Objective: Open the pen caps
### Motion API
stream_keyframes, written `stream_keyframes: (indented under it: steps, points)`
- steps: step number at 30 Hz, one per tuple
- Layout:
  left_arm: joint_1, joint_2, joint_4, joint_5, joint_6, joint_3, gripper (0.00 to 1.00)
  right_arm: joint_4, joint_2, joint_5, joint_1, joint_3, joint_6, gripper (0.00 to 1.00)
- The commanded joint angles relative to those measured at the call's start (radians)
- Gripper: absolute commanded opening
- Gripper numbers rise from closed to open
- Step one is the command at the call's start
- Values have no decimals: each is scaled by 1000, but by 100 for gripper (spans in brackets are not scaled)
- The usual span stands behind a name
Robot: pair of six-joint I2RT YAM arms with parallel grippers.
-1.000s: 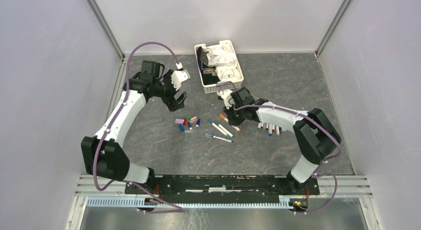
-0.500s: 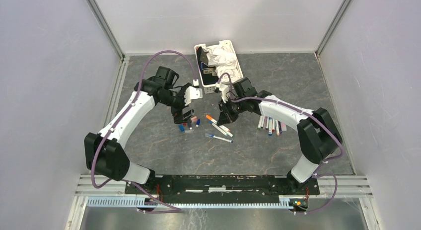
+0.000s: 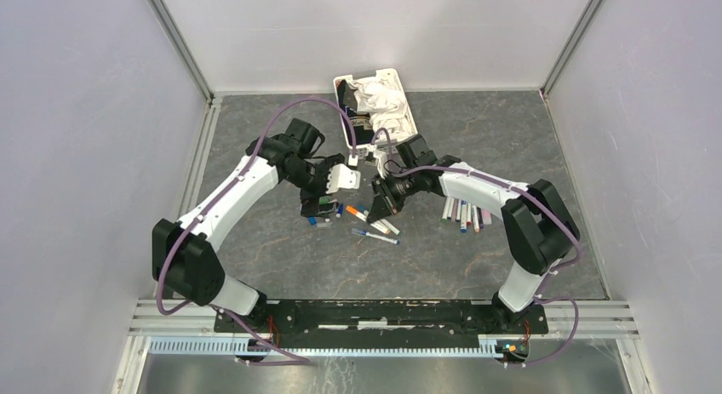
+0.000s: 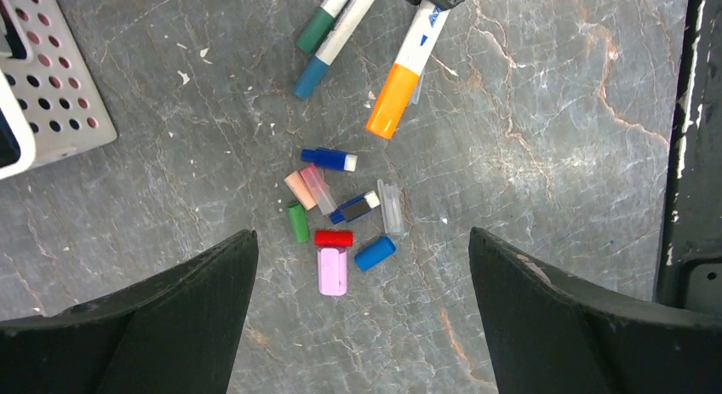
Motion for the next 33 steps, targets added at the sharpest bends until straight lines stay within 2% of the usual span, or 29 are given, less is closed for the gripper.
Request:
stream_keyframes:
  steps: [1, 9, 12, 14, 21, 28, 33]
  points:
    - [-31, 0, -34, -52, 113, 20, 97, 64, 17, -112, 12, 22, 29, 0]
    - [-100, -69, -11, -13, 152, -61, 94, 162, 31, -228, 20, 20, 99, 0]
    - [-122, -71, -9, -15, 151, -67, 89, 168, 42, -246, 20, 32, 111, 0]
    - [-130, -68, -8, -20, 153, -69, 84, 171, 48, -244, 21, 41, 119, 0]
    - [-153, -54, -5, -18, 167, -73, 56, 174, 77, -259, 27, 63, 139, 0]
    - [-182, -40, -4, -29, 177, -91, 46, 172, 103, -274, 30, 83, 149, 0]
    - [-195, -30, -4, -71, 183, -101, 23, 148, 115, -282, 30, 98, 127, 0]
